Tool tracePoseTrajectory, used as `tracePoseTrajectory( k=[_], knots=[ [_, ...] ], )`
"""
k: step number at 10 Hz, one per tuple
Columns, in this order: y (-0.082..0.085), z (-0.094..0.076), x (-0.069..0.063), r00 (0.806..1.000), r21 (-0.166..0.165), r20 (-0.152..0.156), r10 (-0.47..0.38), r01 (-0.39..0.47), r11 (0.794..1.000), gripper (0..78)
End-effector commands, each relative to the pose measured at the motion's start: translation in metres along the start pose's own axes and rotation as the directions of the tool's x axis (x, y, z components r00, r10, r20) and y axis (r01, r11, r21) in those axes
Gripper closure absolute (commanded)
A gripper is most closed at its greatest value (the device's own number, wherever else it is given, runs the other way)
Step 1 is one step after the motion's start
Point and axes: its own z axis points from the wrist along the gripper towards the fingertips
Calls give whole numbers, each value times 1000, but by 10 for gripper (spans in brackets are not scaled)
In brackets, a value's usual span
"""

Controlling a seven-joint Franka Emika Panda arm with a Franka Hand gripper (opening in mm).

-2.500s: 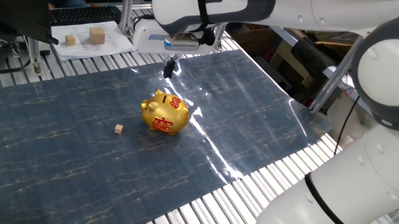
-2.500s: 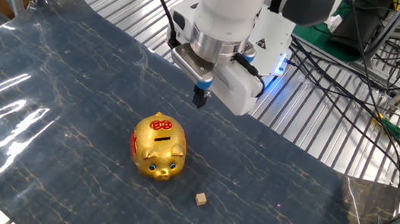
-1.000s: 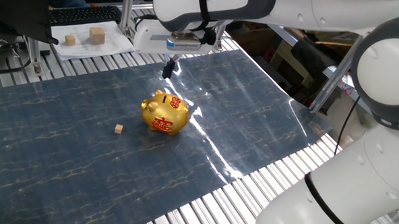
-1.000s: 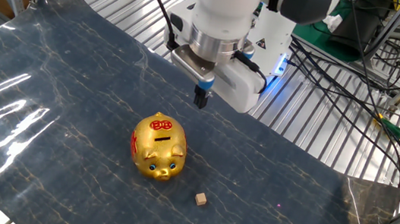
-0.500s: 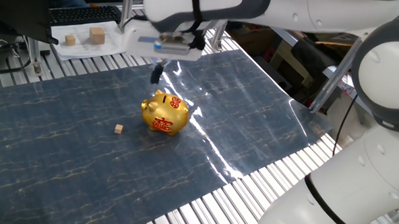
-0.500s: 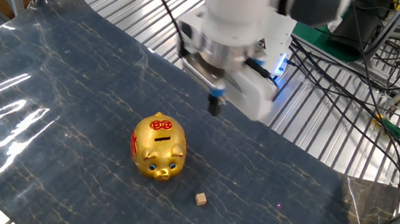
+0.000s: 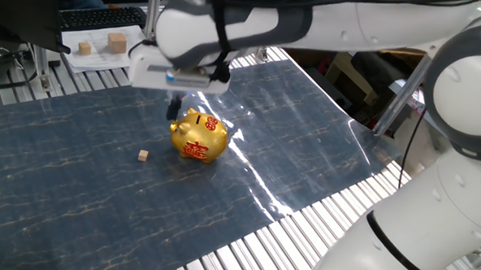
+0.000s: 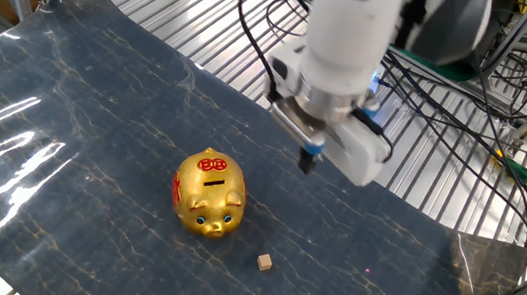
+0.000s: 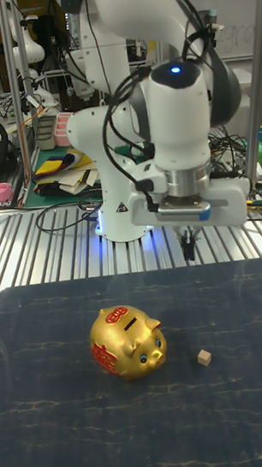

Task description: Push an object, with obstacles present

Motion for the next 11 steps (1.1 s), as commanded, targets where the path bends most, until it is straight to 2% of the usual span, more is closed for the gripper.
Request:
tracePoseTrajectory(
  k=[1, 6, 9, 11],
  knots=[
    [13, 22, 2, 999, -5, 7, 31, -31, 999, 776],
    [24, 49, -7, 999, -3, 19, 30, -30, 1000, 776],
    [32, 59, -9, 999, 38, 33, 3, -5, 999, 776],
    [35, 70, -11, 999, 53, 37, -30, 28, 998, 776]
  ],
)
